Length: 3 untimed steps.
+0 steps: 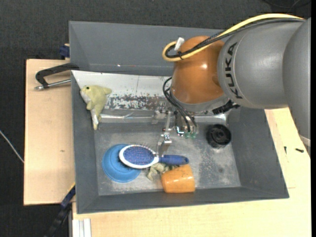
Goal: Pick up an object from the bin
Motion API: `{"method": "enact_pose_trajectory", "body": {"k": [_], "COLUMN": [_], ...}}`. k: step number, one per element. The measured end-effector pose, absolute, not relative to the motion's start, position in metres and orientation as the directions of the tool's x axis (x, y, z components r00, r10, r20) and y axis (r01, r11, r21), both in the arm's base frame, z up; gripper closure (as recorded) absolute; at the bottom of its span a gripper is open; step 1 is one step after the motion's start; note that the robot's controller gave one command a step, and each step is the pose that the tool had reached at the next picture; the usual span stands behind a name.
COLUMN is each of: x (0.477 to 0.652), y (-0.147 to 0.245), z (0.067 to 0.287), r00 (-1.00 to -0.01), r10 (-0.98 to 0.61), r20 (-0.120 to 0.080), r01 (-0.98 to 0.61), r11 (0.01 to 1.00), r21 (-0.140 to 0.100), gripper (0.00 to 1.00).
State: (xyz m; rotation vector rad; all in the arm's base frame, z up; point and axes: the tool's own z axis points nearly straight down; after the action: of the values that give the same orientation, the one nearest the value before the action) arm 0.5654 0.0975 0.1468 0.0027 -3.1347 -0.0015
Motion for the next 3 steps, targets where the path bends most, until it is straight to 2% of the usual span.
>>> {"method": "enact_pose_trajectory", "body": {"k": [1, 2, 3], "x": [0.567, 0.52, 0.522], "y": [0.132, 0.12, 0.12], "z": [0.216, 0.075, 0.079], "r00": [-0.987, -0.98, -0.981], "r10": [-0.159, -0.196, -0.195], "r20": [-0.011, 0.013, 0.004], "r01": [-0.159, -0.196, -0.195], "r11": [0.987, 0.981, 0.981], "r21": [0.002, 0.001, 0.002], "gripper": [0.0, 0.0, 1.0]}}
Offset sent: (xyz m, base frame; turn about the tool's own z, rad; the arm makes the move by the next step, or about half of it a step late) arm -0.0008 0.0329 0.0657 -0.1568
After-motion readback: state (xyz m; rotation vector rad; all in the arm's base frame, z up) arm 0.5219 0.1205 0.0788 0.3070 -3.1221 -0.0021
